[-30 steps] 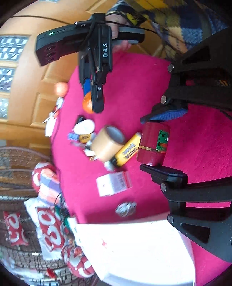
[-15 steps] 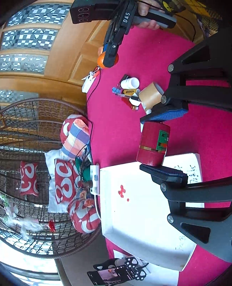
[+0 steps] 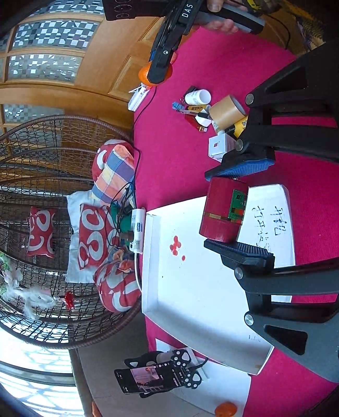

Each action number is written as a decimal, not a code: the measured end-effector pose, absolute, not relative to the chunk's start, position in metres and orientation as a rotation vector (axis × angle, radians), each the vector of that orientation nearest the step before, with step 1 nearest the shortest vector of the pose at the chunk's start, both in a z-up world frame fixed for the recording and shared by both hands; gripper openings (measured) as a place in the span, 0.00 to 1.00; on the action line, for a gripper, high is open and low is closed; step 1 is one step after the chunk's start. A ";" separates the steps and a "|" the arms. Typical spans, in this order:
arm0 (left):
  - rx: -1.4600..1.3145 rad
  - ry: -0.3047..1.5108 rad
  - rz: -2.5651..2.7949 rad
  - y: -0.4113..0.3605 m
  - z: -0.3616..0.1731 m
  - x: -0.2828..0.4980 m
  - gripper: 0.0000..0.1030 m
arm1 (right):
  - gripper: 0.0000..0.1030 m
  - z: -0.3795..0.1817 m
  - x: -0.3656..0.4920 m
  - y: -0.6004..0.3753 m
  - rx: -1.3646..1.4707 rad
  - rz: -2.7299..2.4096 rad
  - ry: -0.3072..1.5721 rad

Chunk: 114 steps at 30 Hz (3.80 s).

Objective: Organize rigid objects
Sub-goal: 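Carry the red can and tangerine into the white tray and release both, then grasp the yellow lighter with the left gripper while the right gripper grasps the brown tape roll, then carry the yellow lighter and tape roll into the white tray and release both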

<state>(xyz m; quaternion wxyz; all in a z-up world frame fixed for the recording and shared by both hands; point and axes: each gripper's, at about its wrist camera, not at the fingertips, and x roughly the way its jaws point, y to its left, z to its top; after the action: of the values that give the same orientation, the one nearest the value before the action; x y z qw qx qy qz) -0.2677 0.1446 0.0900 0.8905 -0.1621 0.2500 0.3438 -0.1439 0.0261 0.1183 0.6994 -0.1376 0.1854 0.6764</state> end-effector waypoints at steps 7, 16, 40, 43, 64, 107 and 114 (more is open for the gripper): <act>-0.367 0.511 0.759 0.153 0.088 -0.279 0.43 | 0.39 0.120 -0.144 0.032 -0.299 1.516 0.429; -0.377 0.505 0.813 0.168 0.091 -0.289 0.43 | 0.40 0.125 -0.147 0.048 -0.304 1.538 0.456; -0.558 0.576 0.981 0.259 0.044 -0.293 0.43 | 0.40 0.031 -0.231 0.212 -0.651 1.564 0.600; -0.595 0.577 0.988 0.262 0.039 -0.299 0.43 | 0.40 0.021 -0.229 0.221 -0.663 1.532 0.626; -0.564 0.323 0.993 0.216 0.092 -0.327 1.00 | 1.00 0.111 -0.159 0.108 -0.233 1.409 0.442; -0.299 0.879 0.377 0.101 0.001 -0.144 0.12 | 0.86 0.015 -0.109 0.035 -0.344 1.364 0.835; -0.298 0.862 0.391 0.100 0.002 -0.152 0.12 | 0.51 0.001 -0.102 0.039 -0.388 1.328 0.878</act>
<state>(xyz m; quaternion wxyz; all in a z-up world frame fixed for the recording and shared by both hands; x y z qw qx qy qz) -0.1516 0.0995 0.0019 0.8794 -0.1431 0.4136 0.1874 -0.1021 0.0386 0.0012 0.6827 -0.1731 0.3913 0.5923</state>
